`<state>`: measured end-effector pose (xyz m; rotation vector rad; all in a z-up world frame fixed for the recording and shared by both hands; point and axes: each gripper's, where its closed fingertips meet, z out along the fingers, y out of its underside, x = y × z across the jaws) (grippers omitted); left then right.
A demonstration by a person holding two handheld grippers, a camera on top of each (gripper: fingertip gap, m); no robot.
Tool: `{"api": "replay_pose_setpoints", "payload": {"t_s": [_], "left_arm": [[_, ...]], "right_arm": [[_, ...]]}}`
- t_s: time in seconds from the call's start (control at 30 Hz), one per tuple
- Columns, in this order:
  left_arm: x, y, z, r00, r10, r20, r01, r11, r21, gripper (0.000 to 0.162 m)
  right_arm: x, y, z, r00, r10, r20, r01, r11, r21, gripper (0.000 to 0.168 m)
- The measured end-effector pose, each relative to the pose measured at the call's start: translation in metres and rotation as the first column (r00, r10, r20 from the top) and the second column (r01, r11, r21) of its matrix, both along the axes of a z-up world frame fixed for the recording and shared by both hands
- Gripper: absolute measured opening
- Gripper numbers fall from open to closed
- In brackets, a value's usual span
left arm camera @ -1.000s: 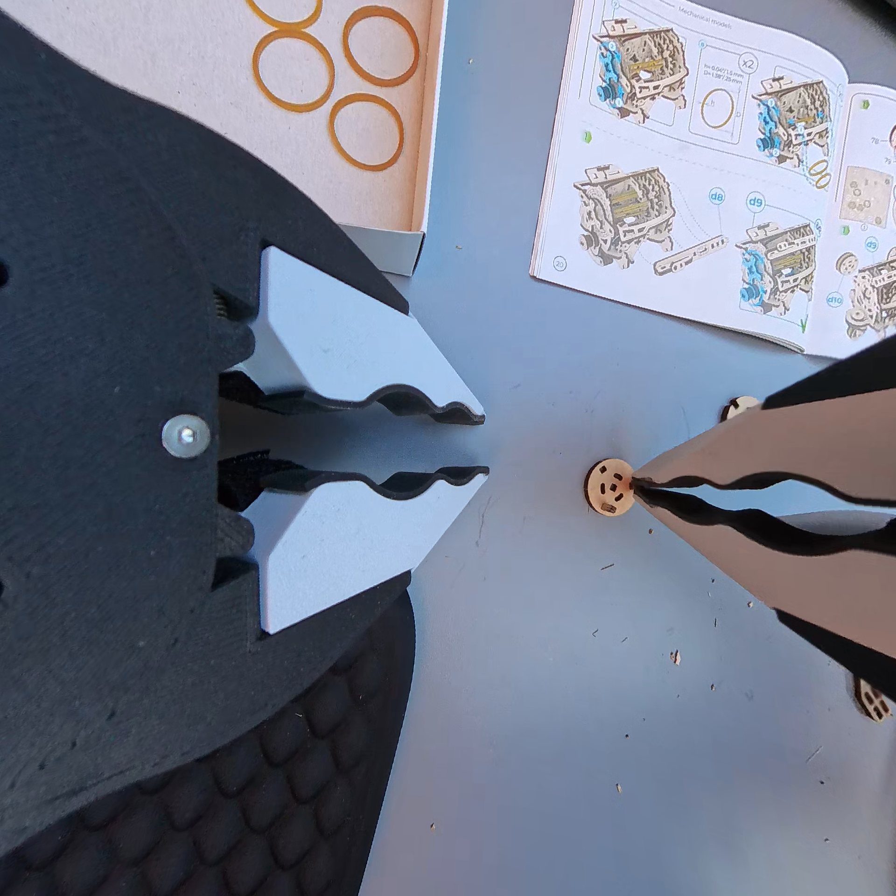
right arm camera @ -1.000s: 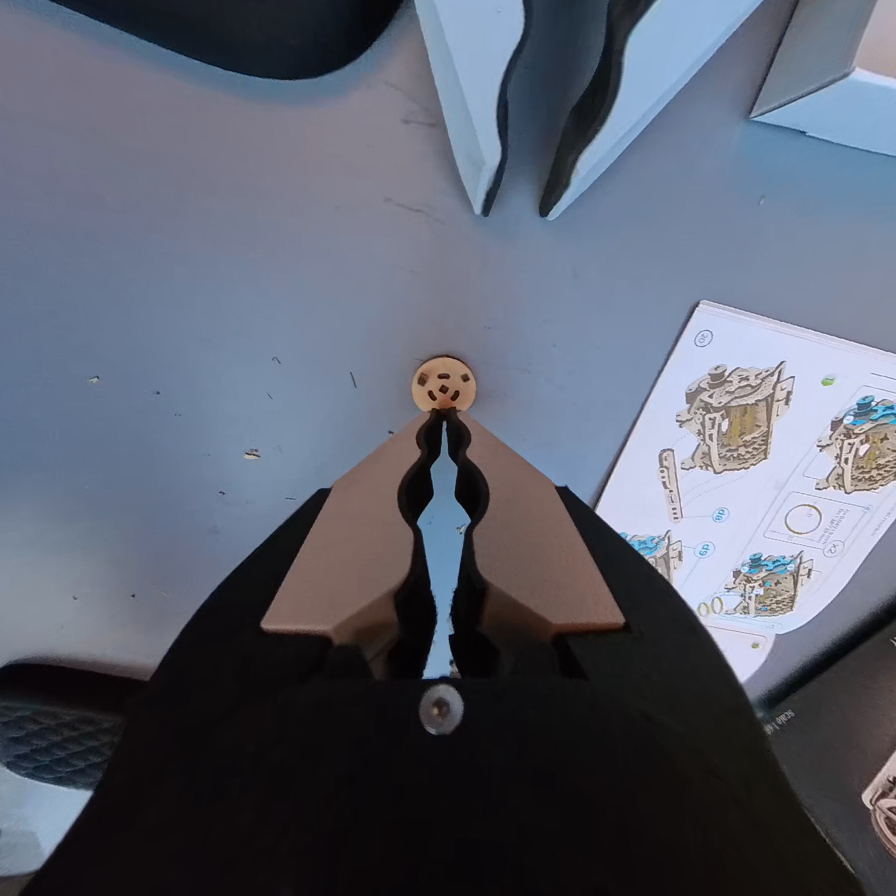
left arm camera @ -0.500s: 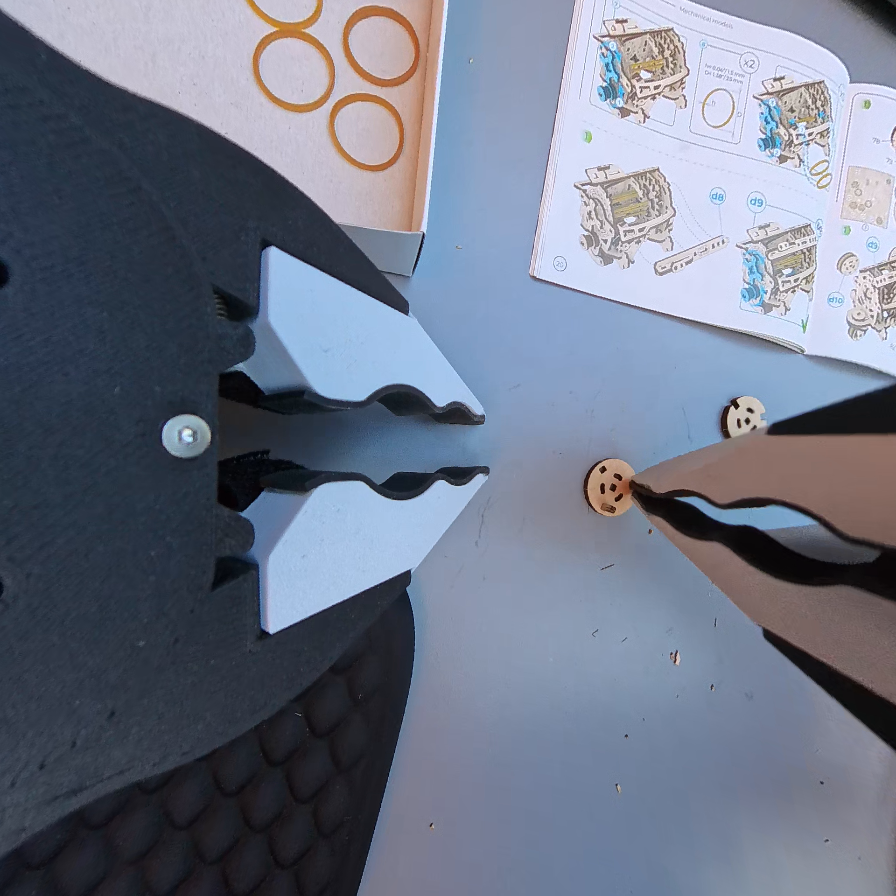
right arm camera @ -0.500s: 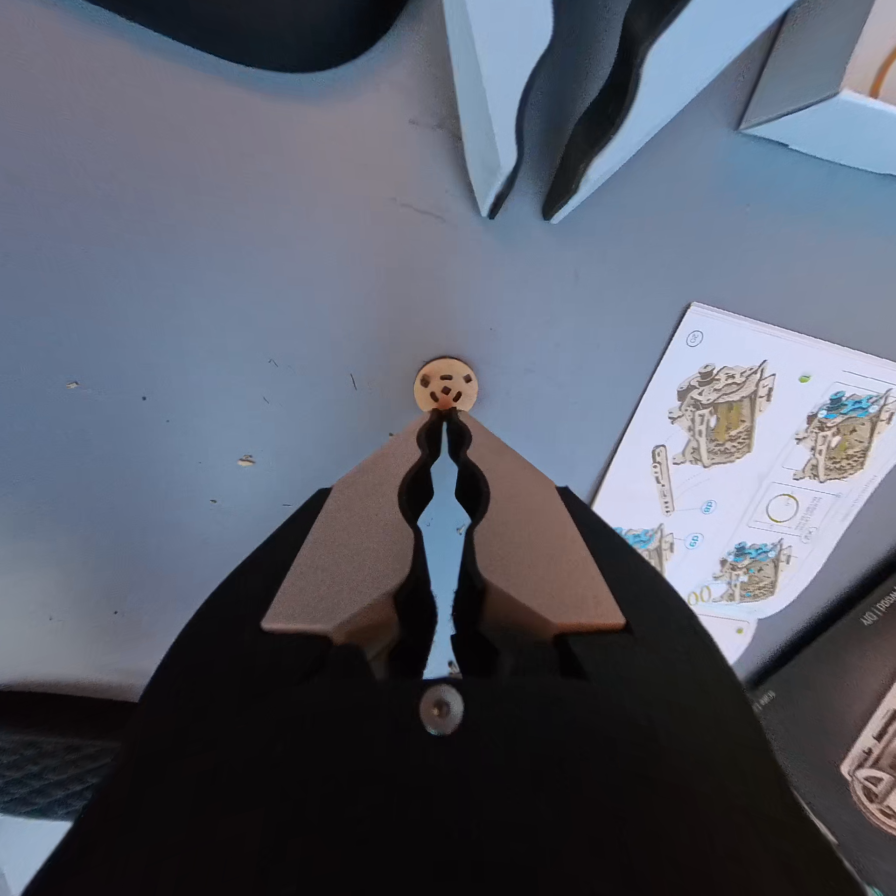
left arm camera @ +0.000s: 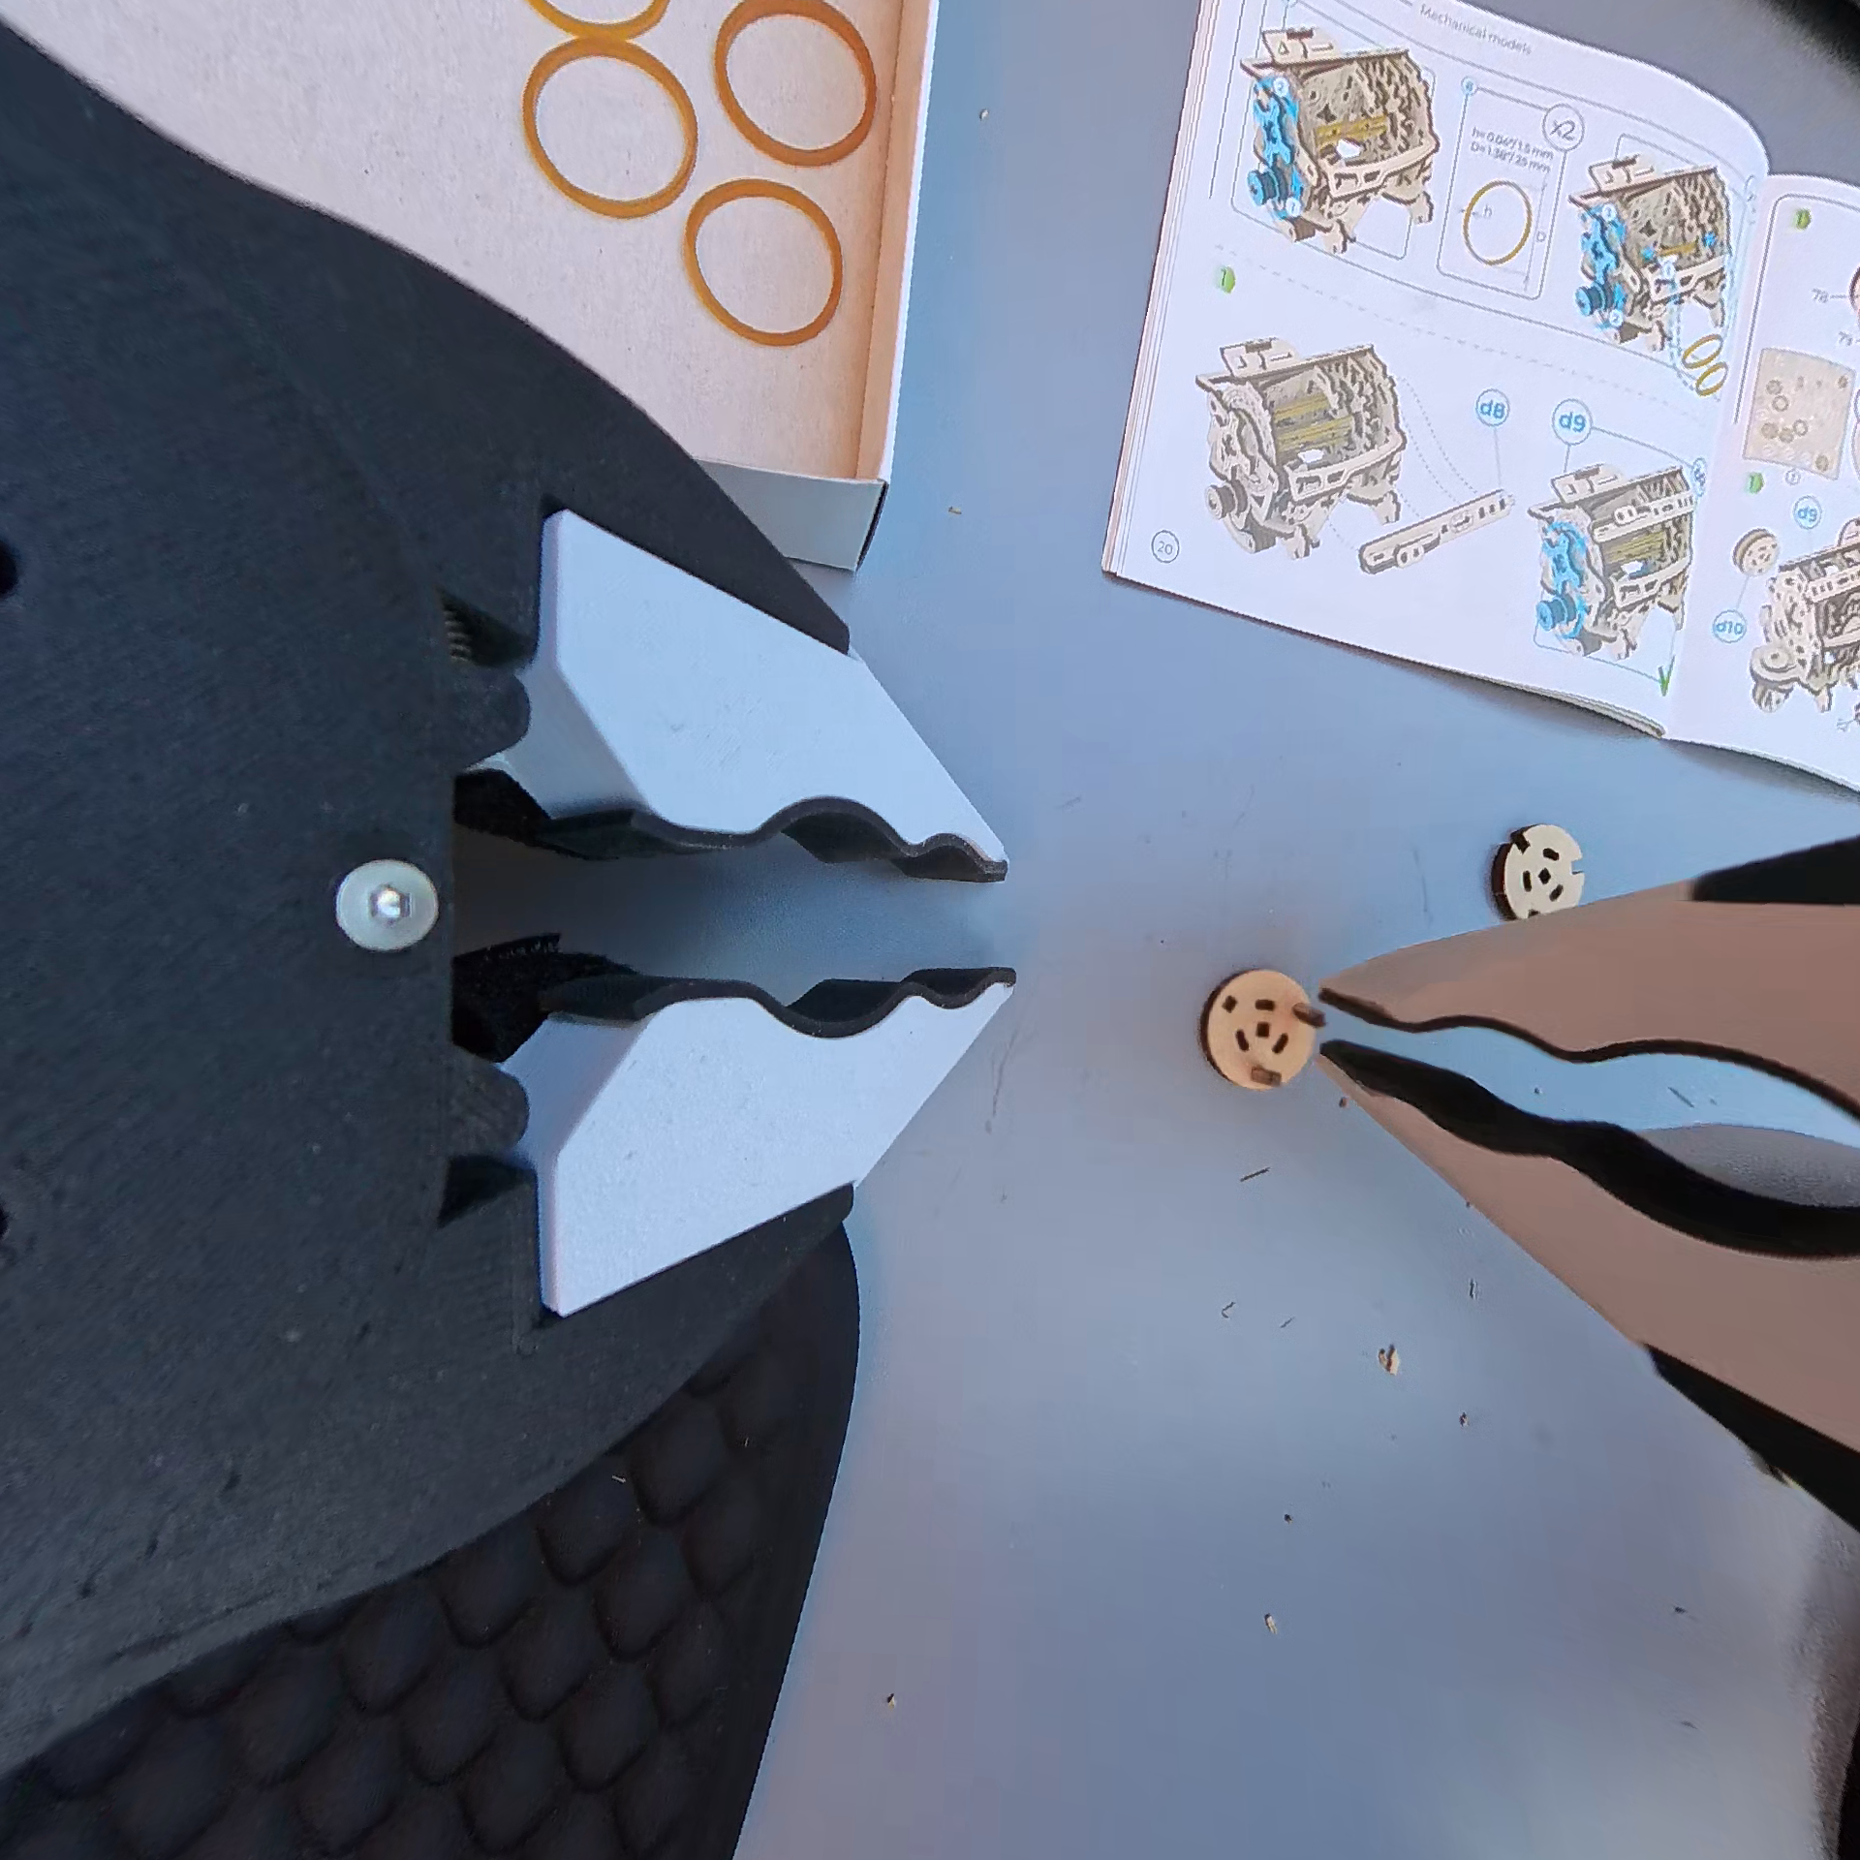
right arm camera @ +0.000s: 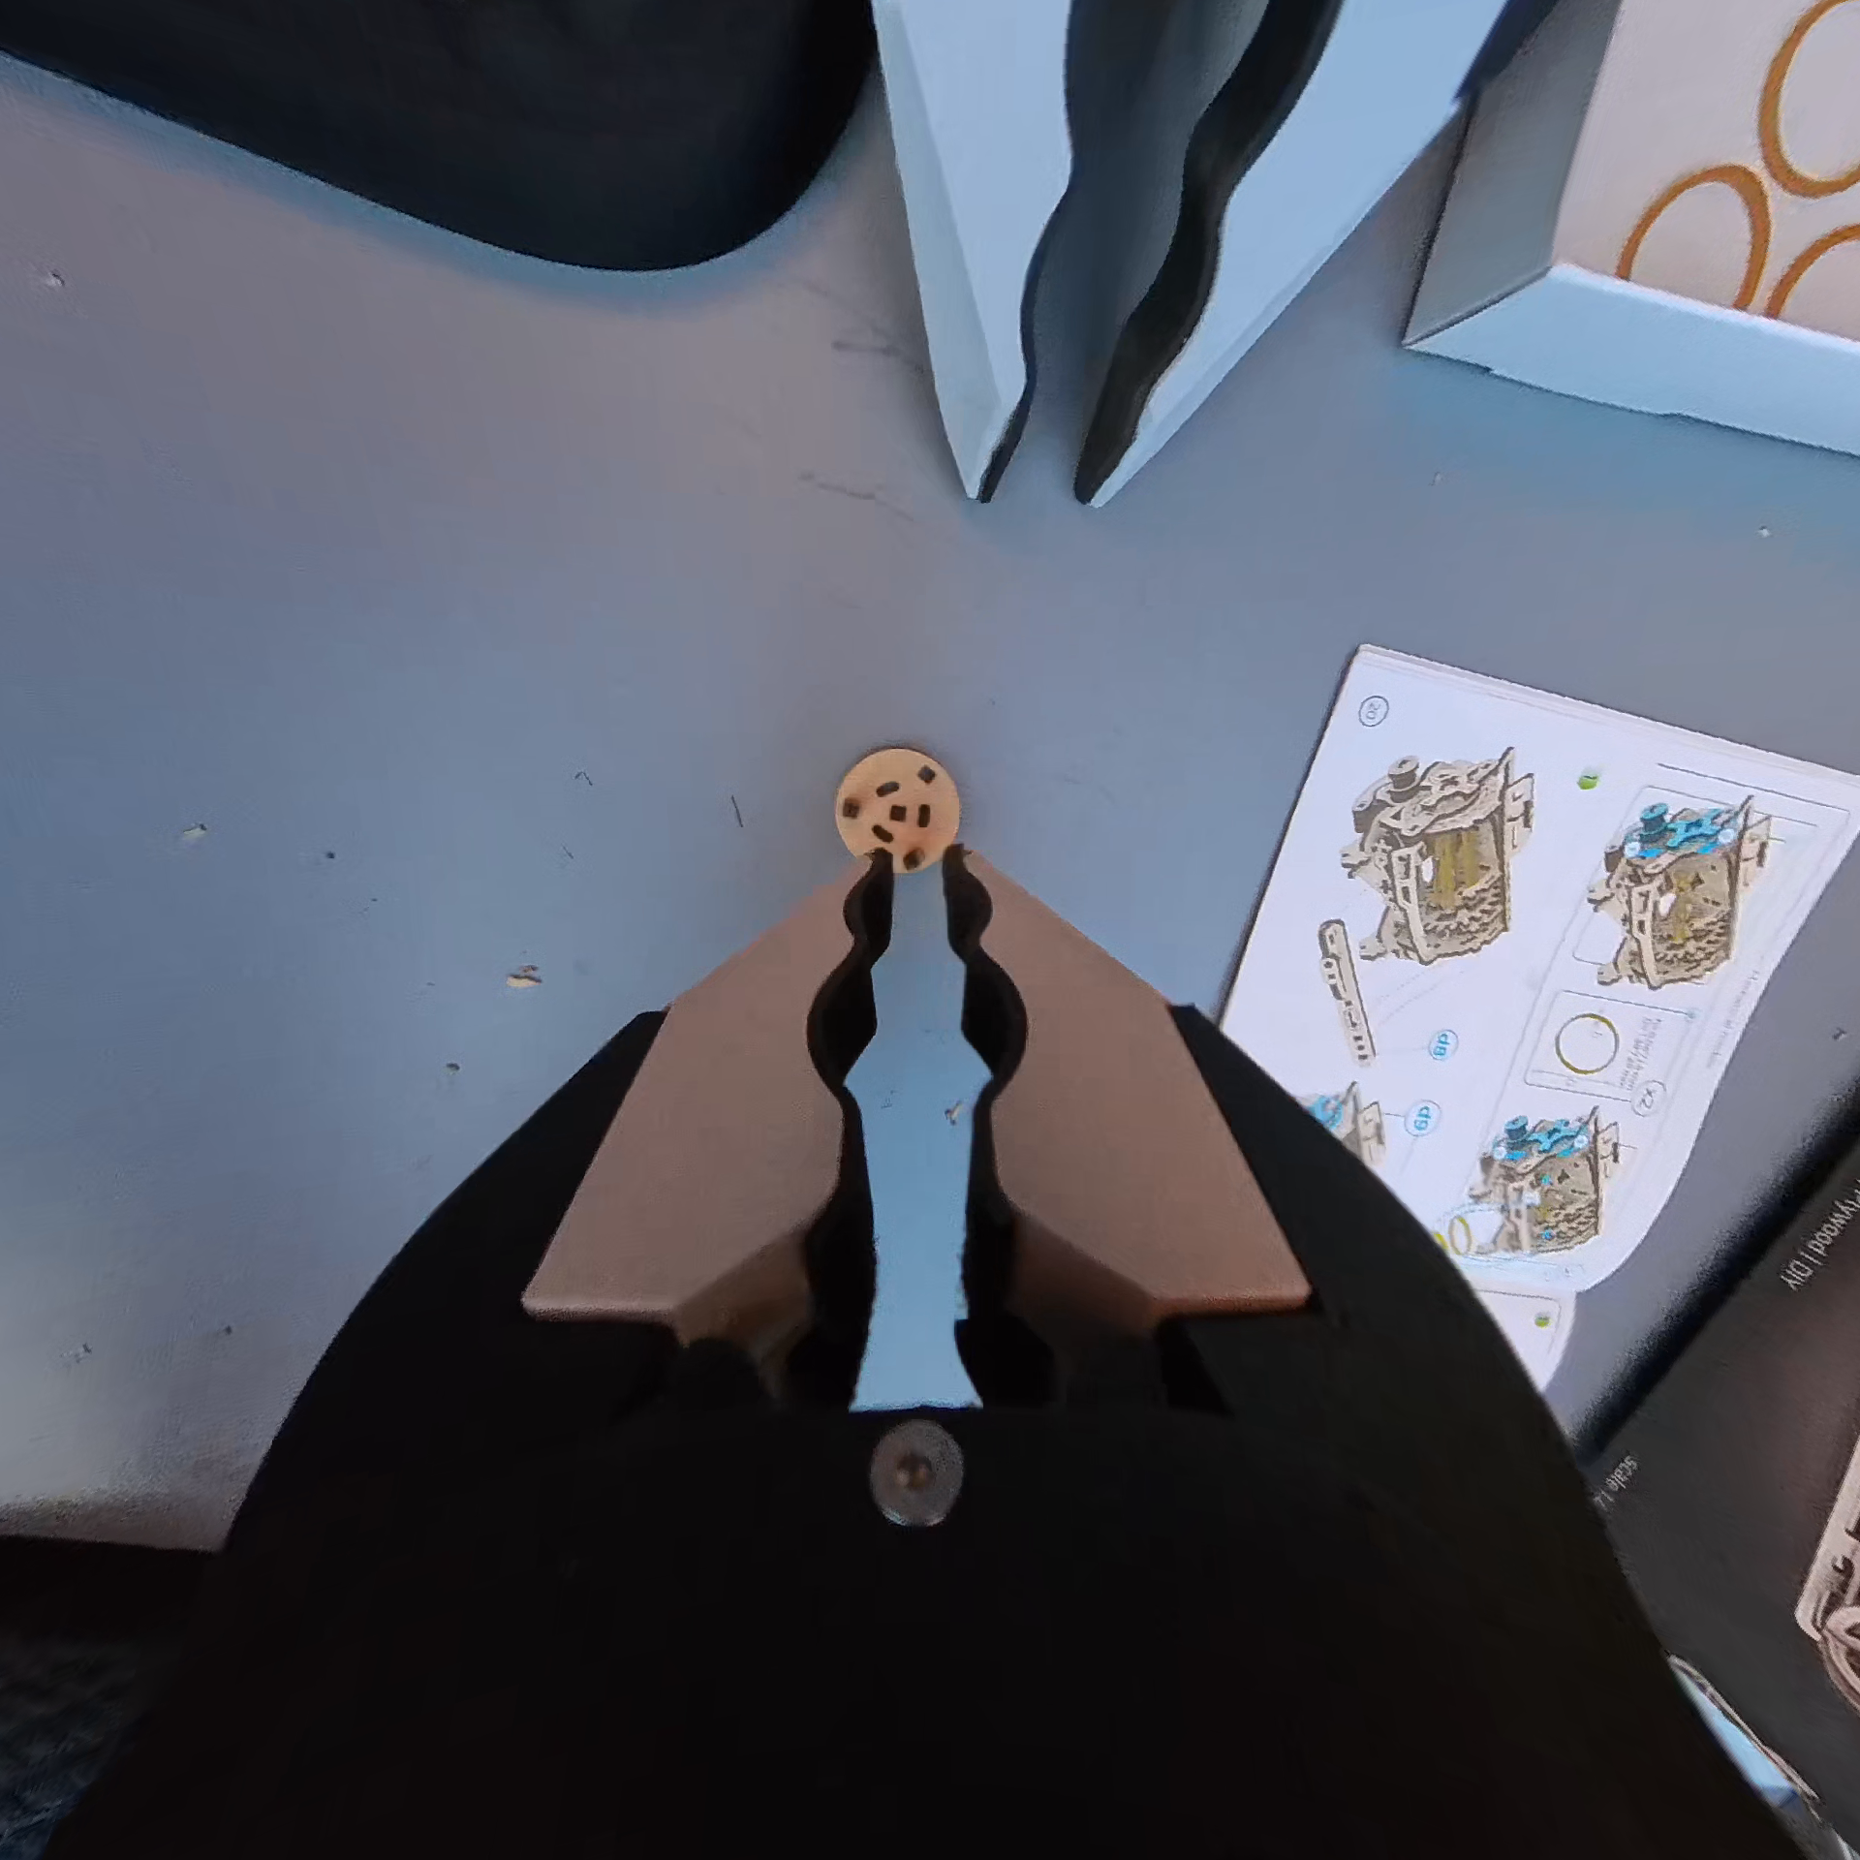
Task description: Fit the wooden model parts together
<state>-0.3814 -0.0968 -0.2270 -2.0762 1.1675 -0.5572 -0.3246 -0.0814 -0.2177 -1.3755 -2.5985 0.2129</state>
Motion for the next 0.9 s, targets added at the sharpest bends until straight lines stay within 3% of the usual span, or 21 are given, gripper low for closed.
{"api": "replay_pose_setpoints", "payload": {"t_s": [0.13,0.37,0.7,0.9], "left_arm": [[0.000,0.000,0.000,1.000,-0.001,-0.001,0.001,1.000,0.000,0.016],[0.000,0.000,0.000,1.000,-0.001,0.000,0.001,1.000,-0.002,0.017],[0.000,0.000,0.000,1.000,0.000,0.003,0.000,1.000,-0.004,0.016],[0.000,0.000,0.000,1.000,0.001,0.007,-0.001,1.000,-0.006,0.016]], "right_arm": [[-0.004,-0.004,0.018,0.997,-0.013,-0.071,0.007,0.996,-0.091,0.014],[0.000,-0.004,-0.006,0.972,0.221,-0.083,-0.221,0.975,0.005,0.007],[-0.004,-0.001,-0.005,0.949,0.305,-0.077,-0.303,0.952,0.039,0.011],[-0.004,0.000,-0.009,0.941,0.336,-0.052,-0.334,0.942,0.047,0.002]]}}
